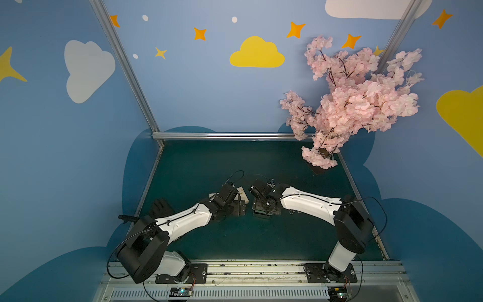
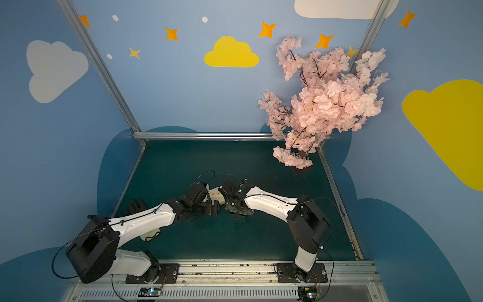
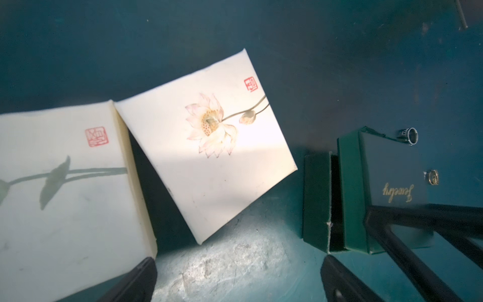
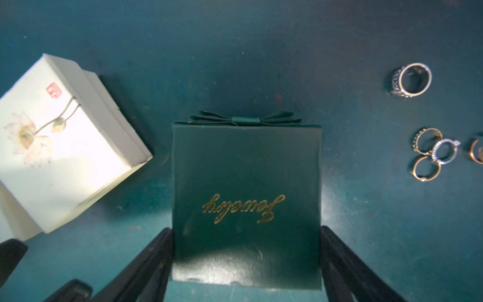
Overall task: Take the rings out of the lift-off lid box
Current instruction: Close the lid on the jewelry box.
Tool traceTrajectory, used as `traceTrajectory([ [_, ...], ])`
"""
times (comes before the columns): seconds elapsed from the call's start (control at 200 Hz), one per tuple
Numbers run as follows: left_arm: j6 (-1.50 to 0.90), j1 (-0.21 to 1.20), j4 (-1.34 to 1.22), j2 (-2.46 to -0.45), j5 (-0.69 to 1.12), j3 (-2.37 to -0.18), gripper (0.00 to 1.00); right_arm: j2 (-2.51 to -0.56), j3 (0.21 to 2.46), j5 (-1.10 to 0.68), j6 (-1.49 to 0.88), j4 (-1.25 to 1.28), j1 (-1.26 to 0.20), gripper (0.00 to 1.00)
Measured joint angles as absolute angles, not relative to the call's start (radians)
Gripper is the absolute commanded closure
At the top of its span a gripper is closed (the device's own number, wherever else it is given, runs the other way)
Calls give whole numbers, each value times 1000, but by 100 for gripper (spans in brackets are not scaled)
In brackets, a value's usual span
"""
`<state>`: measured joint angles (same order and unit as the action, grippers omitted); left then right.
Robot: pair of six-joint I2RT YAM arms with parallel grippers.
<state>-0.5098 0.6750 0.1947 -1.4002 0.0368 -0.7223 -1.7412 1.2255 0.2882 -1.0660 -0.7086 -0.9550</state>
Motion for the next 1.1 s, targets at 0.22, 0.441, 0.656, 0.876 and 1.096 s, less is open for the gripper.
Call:
traceTrajectory([
  [0.22, -510, 675, 190, -1404, 39, -722, 1, -1742, 1227, 287, -1066, -708, -964, 15],
  [0.441, -510, 675, 189, -1405, 40, -722, 1, -1763, 1243, 286, -1066, -708, -977, 15],
  [0.656, -510, 675, 188, -1405, 41, -723, 1, -1776, 1244, 282, -1066, -712, -980, 15],
  [0.876, -510, 676, 187, -1407, 43, -723, 1, -1780, 1246, 278, -1066, -715, -982, 15],
  [1.096, -510, 677, 187, -1409, 44, -725, 1, -1784, 1246, 275, -1070, -715, -984, 10],
])
